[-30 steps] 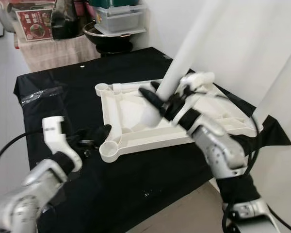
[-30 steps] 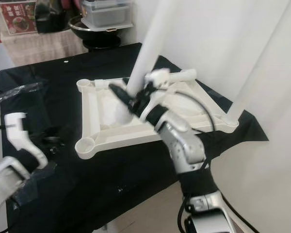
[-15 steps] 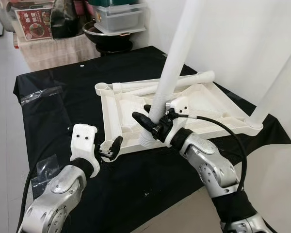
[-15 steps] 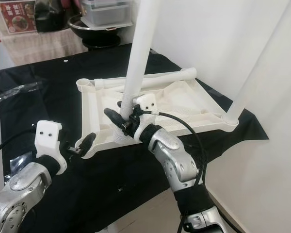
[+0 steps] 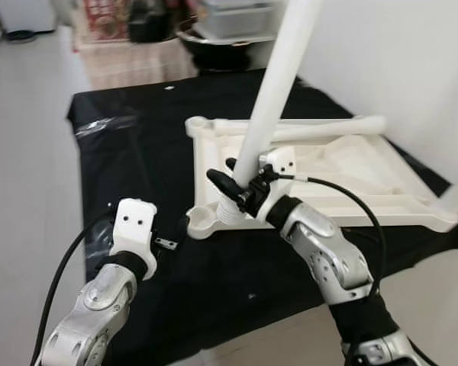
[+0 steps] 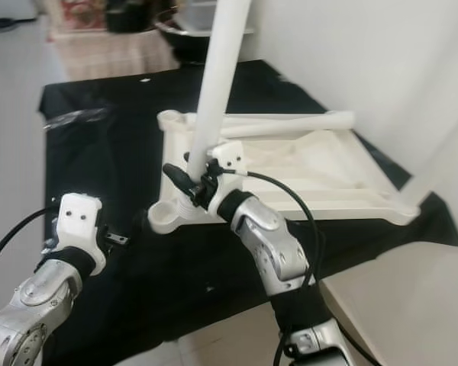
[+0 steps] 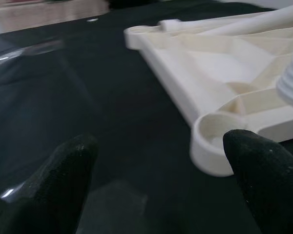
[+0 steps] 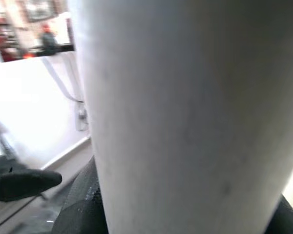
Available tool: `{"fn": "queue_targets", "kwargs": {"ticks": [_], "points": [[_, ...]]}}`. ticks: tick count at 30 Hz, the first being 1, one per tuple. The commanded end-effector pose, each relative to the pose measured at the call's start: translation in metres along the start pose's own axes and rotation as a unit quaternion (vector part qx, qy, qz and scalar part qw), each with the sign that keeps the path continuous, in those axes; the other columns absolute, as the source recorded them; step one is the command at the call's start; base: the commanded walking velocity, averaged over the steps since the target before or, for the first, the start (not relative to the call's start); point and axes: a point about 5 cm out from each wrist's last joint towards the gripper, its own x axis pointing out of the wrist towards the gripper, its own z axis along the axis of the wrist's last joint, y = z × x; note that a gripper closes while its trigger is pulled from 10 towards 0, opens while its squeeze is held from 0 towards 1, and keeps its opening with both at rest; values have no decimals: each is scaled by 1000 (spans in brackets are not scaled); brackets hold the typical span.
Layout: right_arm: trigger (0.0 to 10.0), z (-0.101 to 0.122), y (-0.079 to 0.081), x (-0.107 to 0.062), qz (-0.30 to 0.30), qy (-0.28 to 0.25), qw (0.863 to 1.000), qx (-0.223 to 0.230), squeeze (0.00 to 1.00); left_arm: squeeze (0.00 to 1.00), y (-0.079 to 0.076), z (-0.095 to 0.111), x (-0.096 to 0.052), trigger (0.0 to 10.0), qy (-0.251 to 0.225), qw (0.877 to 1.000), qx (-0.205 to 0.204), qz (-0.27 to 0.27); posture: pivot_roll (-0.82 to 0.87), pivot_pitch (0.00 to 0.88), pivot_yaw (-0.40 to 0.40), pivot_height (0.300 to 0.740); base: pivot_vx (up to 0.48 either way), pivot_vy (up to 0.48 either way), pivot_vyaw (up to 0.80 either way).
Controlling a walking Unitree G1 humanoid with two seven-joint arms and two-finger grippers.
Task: Building children table
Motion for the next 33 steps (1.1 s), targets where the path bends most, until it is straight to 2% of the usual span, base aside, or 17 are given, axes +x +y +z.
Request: {"fn": "queue_targets", "kwargs": {"ticks": [1,4,10,13,16,20,22,26,28,33], "points": [[10000,3,2,-1,9,-6,1000,-5,0,0,-8,-2,-3,10000,4,1000,6,-20,-9,79,-38,740,0,0,800],[10000,5,2,-1,19,-12,1000,-2,0,0,-18,-3,-6,10000,3,998,9,-58,-7,79,-38,740,0,0,800],[10000,8,2,2,26,-21,999,-2,0,0,-21,-2,-5,10000,-6,998,9,-69,-4,83,-38,740,0,0,800],[10000,9,0,4,26,-24,999,-2,0,0,-27,-2,-5,10000,-2,995,4,-104,3,88,-39,740,0,0,800],[10000,10,-4,5,22,-28,999,-4,0,0,-27,-2,-2,10000,-4,992,-8,-127,1,91,-38,740,0,0,800],[10000,11,-5,5,19,-31,999,-8,0,0,-26,-1,0,10000,-10,992,-20,-127,-2,99,-37,740,0,0,759],[10000,12,-6,5,20,-32,999,-15,0,24,-24,2,1,10000,-15,991,-28,-127,-2,106,-37,740,0,0,0],[10000,14,-7,3,27,-33,999,-19,0,4,-27,3,-4,10000,-17,988,-27,-149,-3,123,-36,740,0,0,0],[10000,16,-8,3,41,-32,998,-24,0,0,-37,1,-14,10000,-5,981,-35,-191,-1,138,-37,740,0,-469,0],[10000,15,-8,3,64,-22,997,-33,0,0,-41,1,-21,10000,-1,977,-57,-207,2,155,-40,740,0,-480,0]]}}
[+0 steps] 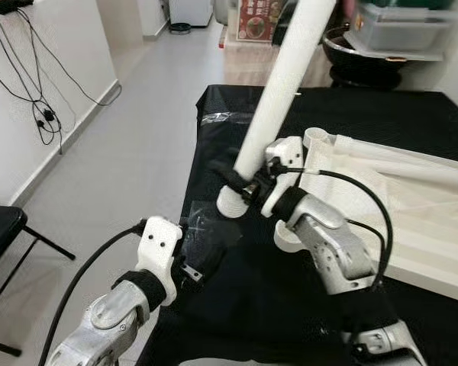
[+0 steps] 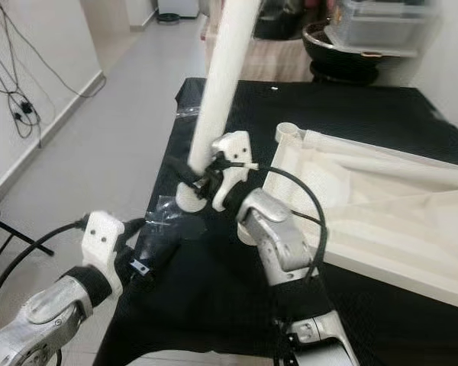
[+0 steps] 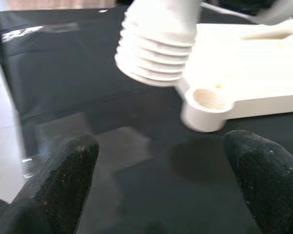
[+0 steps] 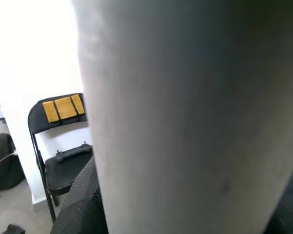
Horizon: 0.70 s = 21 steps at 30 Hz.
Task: Building children table
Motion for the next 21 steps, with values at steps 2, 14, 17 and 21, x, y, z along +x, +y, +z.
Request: {"fn": "queue_targets", "kwargs": {"ticks": [2,14,17,21], "points": [[10000,1,-2,1,21,9,999,-22,0,0,-6,0,-5,10000,1,1000,-22,-10,6,171,-44,740,0,-240,0],[10000,-4,4,12,106,40,993,-46,0,0,-15,-11,-37,10000,48,998,-23,38,32,199,-62,740,0,39,0],[10000,-4,3,15,113,40,992,-48,0,0,-16,-9,-40,10000,46,998,-6,49,36,201,-63,740,0,312,0],[10000,-3,0,17,113,40,992,-51,0,0,-16,-8,-42,10000,46,998,2,53,41,206,-65,740,0,0,0]]}}
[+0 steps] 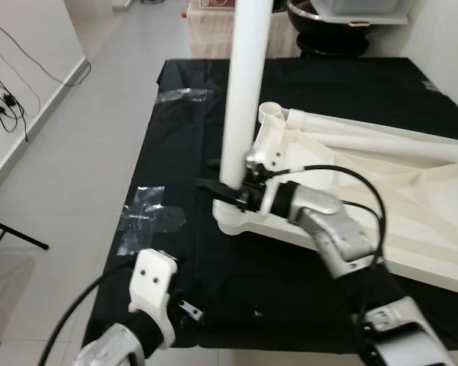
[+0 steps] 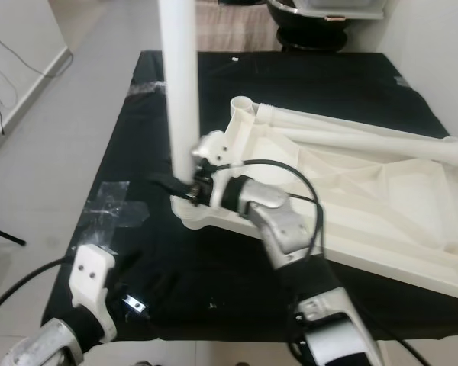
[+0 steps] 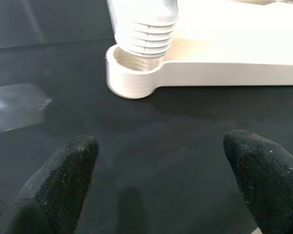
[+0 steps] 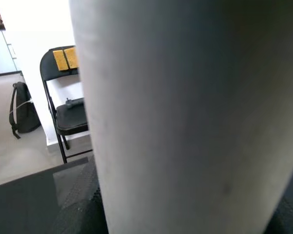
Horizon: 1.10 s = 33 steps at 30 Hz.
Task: Building children table
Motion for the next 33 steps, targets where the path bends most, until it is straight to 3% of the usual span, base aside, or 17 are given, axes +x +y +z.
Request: {"fn": "queue_targets", "kwargs": {"ticks": [1,8,15,19,33], "points": [[10000,5,2,8,18,-14,1000,-9,0,0,2,-1,-4,10000,8,1000,21,3,41,207,-65,740,0,0,0],[10000,12,-13,7,1,-33,999,-9,0,0,7,-1,-8,10000,6,995,97,3,49,243,-61,740,0,0,0],[10000,17,-19,5,20,-62,998,4,0,0,4,-2,-9,10000,4,995,95,-7,57,255,-58,740,0,0,0],[10000,15,-20,-5,78,-71,994,14,0,0,2,-1,-8,10000,-4,996,88,-30,77,274,-39,740,0,0,0],[10000,31,-48,-31,117,-36,991,-46,0,0,0,1,-16,10000,-8,995,79,-61,93,309,6,740,0,0,0]]}}
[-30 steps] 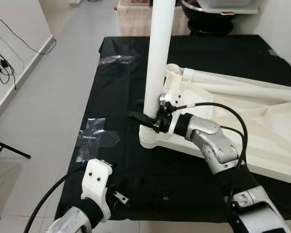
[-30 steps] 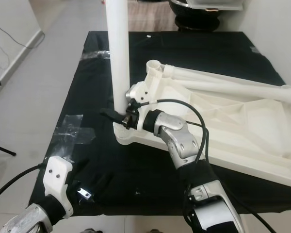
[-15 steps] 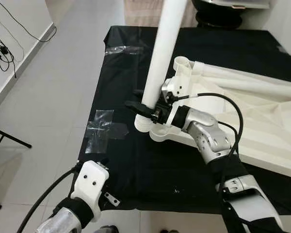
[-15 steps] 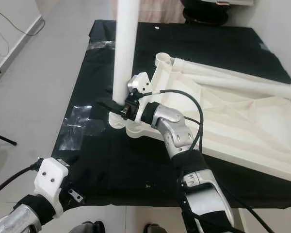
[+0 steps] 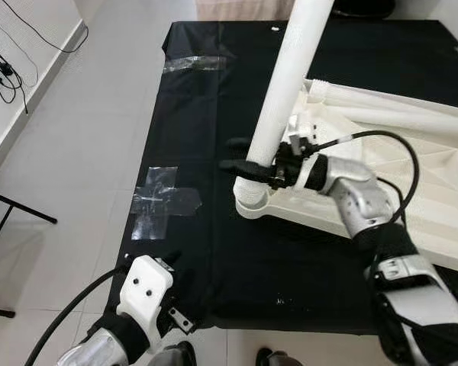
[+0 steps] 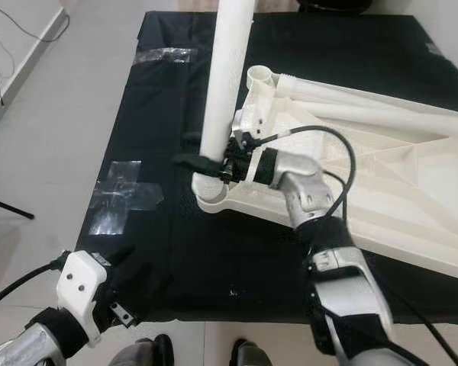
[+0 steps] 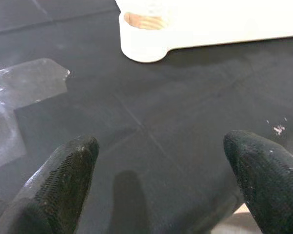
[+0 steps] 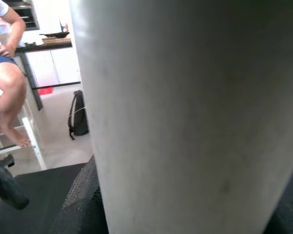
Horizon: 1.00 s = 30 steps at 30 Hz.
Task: Building children table
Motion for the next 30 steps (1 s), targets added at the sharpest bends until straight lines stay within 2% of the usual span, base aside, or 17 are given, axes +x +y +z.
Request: {"fn": "queue_targets", "kwargs": {"ticks": [1,6,10,13,21,30], "points": [[10000,2,-3,-2,4,2,1000,-11,0,0,-2,0,-4,10000,4,1000,2,-10,94,313,7,740,0,0,0],[10000,6,-5,-6,16,4,1000,-20,0,0,-2,0,-6,10000,6,1000,1,-14,97,319,13,740,0,0,0],[10000,4,7,-1,88,17,996,-25,0,0,-3,1,-9,10000,8,1000,-1,-19,98,332,18,740,0,0,0],[10000,2,12,3,118,29,992,-32,0,0,-4,2,-9,10000,8,1000,-1,-22,97,337,16,740,0,0,0],[10000,3,14,5,150,56,986,-53,0,0,-6,4,-11,10000,6,1000,-2,-23,94,344,9,740,0,0,0],[10000,11,4,7,141,55,987,-51,0,0,-8,6,-12,10000,4,1000,-5,-24,91,350,-3,740,0,0,0]]}}
